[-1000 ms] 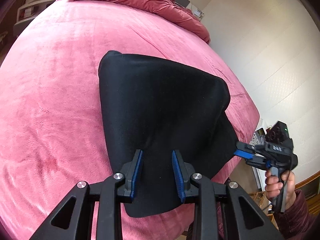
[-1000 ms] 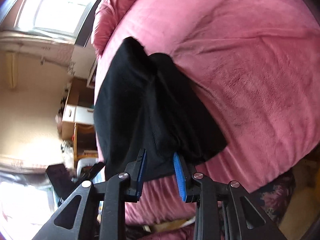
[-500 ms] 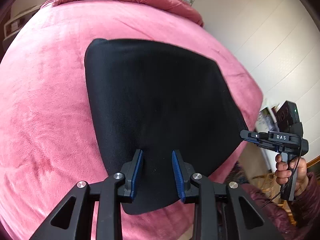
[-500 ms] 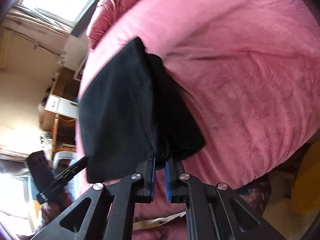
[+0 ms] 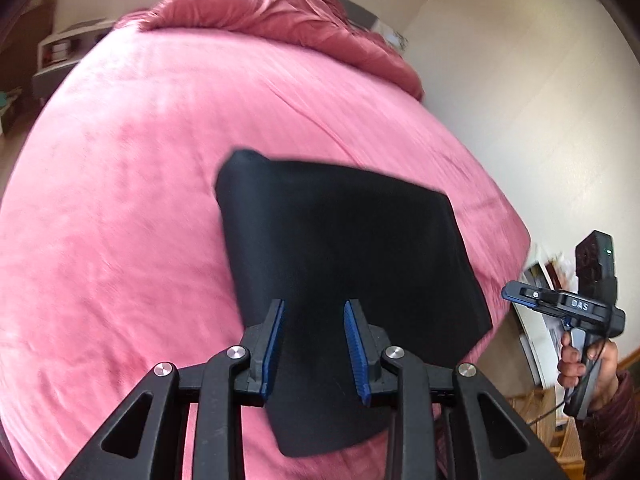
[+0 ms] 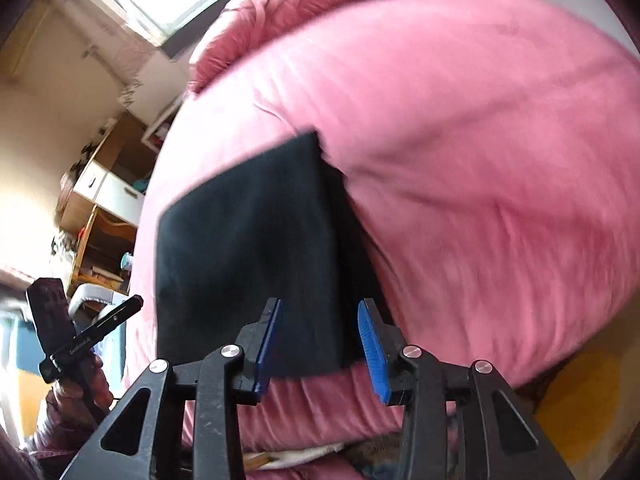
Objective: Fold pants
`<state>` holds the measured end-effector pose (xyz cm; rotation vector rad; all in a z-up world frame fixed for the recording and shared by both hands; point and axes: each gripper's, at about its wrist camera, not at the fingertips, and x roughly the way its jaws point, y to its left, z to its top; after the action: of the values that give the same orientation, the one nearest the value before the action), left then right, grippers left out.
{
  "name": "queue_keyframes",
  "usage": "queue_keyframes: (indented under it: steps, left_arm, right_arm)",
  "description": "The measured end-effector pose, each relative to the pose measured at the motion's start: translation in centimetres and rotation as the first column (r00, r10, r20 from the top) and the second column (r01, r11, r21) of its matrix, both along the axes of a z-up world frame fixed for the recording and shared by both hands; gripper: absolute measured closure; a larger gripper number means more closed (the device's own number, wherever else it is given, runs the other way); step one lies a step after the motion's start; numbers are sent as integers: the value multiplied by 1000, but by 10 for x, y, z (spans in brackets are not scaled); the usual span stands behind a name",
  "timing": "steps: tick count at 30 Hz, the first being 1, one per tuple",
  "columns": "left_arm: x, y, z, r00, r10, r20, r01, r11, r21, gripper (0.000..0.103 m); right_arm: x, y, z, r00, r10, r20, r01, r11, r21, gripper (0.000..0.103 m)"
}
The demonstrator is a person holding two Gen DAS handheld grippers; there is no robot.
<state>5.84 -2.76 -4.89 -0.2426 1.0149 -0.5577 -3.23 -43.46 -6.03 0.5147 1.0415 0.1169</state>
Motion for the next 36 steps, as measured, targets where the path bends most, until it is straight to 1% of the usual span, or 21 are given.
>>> queue_keyframes:
  steps: [1,3,4,7,9,11,14,16,18,19,20,21,22,24,26,28,29,31,33,36]
  left_arm:
    - [6,3,3,1000,12,2,-12,1000,0,73]
    - [19,9,7,999,38,4,-38,999,-2,73]
    - [24,11,9,999,50,4,-50,999,-2,73]
    - [43,9,13,997,83,0,-83,997,-3,73]
    - [54,2,13,997,82,4,-82,997,-3,73]
    - [61,-5,11,997,76,9,-76,997,11,73]
    - [71,-28,-1,998,58,-1,-58,996,68,73]
    - [81,-42,-17,997,65,-41,-59,989,134,73]
    - [86,-52,-31,994,79,-73,-64,981,183,73]
    - [88,-56,-40,992,88,-90,-68,977,200,73]
    - [88,-59,-45,992,93,-89,-72,974,213,73]
    - [86,-64,-50,992,103,-69,-84,967,240,73]
    - [84,-68,-51,994,100,-49,-84,962,259,73]
    - [79,-74,-53,995,100,-6,-94,951,293,72]
    - [76,-78,-54,995,99,31,-104,943,316,72]
    - [74,-75,-50,993,111,40,-118,948,297,72]
    - [74,-73,-48,993,115,42,-122,950,286,72]
    - [71,-67,-41,991,123,52,-133,954,270,71]
    - [68,-63,-31,988,136,67,-148,958,245,62]
    - [59,-55,-21,985,146,92,-164,956,241,56]
  right_arm:
    - [11,10,6,999,26,23,-26,1000,2,62]
    - [29,25,12,997,62,43,-62,998,-3,62]
    - [44,35,14,995,85,49,-83,996,-25,62]
    - [71,49,10,994,102,33,-99,992,-76,59]
    - [87,52,3,995,96,13,-93,990,-109,58]
    - [99,51,-6,997,71,-11,-72,989,-126,58]
    - [110,42,-23,998,28,-56,-37,987,-156,58]
    - [113,37,-32,996,-2,-84,-13,983,-184,58]
    - [114,33,-41,995,-10,-98,-8,983,-183,57]
    - [115,34,-46,993,-15,-117,-10,978,-210,54]
    - [117,34,-51,992,-17,-128,-12,975,-222,45]
    - [119,33,-58,990,-23,-140,-9,974,-226,42]
    - [120,30,-67,988,-37,-153,5,979,-202,41]
    - [121,22,-79,986,-63,-152,39,987,-154,36]
    - [118,12,-91,986,-86,-141,73,993,-96,28]
    - [112,1,-100,986,-109,-127,107,994,-20,26]
    - [110,0,-101,987,-110,-116,110,994,-7,26]
    - [107,2,-99,991,-105,-88,104,994,-15,26]
    - [105,3,-97,992,-102,-74,100,995,-30,26]
    - [102,3,-93,993,-102,-63,99,994,-37,22]
